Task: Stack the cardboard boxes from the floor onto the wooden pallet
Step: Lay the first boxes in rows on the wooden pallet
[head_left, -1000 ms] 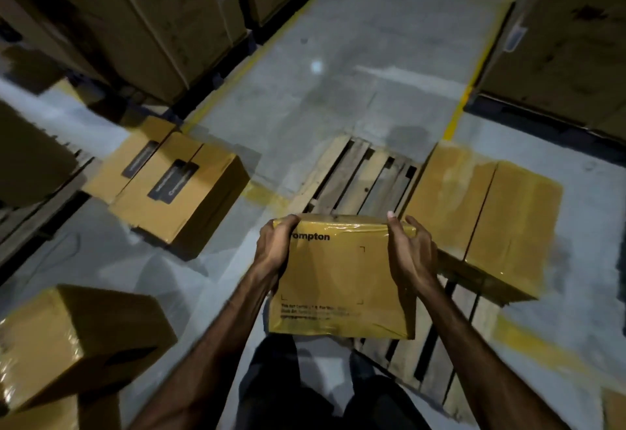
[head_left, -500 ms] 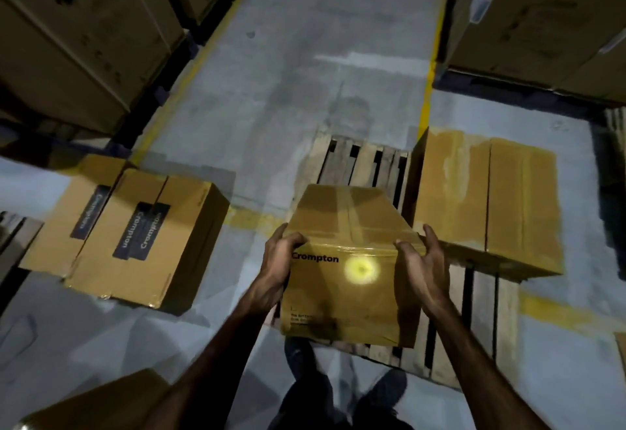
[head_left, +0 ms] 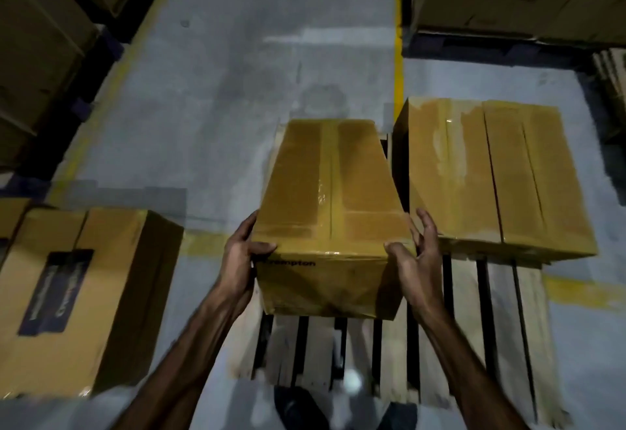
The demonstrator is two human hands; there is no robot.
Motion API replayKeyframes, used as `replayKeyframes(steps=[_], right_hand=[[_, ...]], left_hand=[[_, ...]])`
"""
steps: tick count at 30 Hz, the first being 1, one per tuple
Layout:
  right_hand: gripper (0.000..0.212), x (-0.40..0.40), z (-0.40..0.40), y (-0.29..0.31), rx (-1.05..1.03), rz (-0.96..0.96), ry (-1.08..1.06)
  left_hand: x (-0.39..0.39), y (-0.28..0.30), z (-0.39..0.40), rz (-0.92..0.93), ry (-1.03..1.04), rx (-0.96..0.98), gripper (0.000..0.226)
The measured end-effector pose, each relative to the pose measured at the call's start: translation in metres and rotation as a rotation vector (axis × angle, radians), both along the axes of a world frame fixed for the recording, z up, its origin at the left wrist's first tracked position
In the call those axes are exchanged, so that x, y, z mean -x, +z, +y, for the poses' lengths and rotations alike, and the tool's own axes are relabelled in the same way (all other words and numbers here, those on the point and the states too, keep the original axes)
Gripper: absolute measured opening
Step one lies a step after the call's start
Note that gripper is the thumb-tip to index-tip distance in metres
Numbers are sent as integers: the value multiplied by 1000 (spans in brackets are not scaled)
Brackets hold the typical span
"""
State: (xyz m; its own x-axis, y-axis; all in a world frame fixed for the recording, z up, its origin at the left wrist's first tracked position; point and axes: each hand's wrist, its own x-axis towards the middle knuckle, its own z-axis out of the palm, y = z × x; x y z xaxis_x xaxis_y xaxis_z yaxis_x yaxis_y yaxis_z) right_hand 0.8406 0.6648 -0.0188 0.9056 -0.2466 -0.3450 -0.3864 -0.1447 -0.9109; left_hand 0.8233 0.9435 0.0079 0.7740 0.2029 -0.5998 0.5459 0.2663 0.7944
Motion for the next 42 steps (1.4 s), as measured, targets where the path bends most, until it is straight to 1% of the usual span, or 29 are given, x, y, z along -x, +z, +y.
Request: replayKeyframes(steps=[2,6,9,14,20,27,31,33,35,37,39,42], right_hand=[[85,-11,-1,-31,-29,-24,-11],[86,-31,-4,-93,-66,-34,-40],[87,-43,-10,-136,-74,-44,-31],[90,-62,-30,-195,-63,-26,-46],[93,-85,-49,-244,-57,-20,-26],[95,-110,-57,-281,4,-13,36],[94,-105,-59,-290,44,70,38],[89,-89,-57,-292,96,97,28],[78,-70,-55,-297,225,85,-18],[68,-55,-53,-301,315,37,-68],[61,-48,-47,-302,342,7,-126],[56,-54,-38,-304,347,27,-280]], left_hand=[[-15,-36,1,-4,19,15,85],[-42,-104,4,-4,17,34,85],[-66,-147,5,2,-1,13,89],[-109,-190,-16,-20,-29,-10,93],[-146,-234,-40,-3,-61,-53,91],[-148,-291,-47,68,-52,-117,93],[-140,-299,-68,79,-113,-148,93],[-135,-302,-77,56,-112,-211,89],[-131,-308,-80,51,-98,-295,82],[-128,-313,-80,73,-97,-319,73],[-126,-312,-83,105,-109,-299,68],[-125,-312,-86,112,-106,-253,65]])
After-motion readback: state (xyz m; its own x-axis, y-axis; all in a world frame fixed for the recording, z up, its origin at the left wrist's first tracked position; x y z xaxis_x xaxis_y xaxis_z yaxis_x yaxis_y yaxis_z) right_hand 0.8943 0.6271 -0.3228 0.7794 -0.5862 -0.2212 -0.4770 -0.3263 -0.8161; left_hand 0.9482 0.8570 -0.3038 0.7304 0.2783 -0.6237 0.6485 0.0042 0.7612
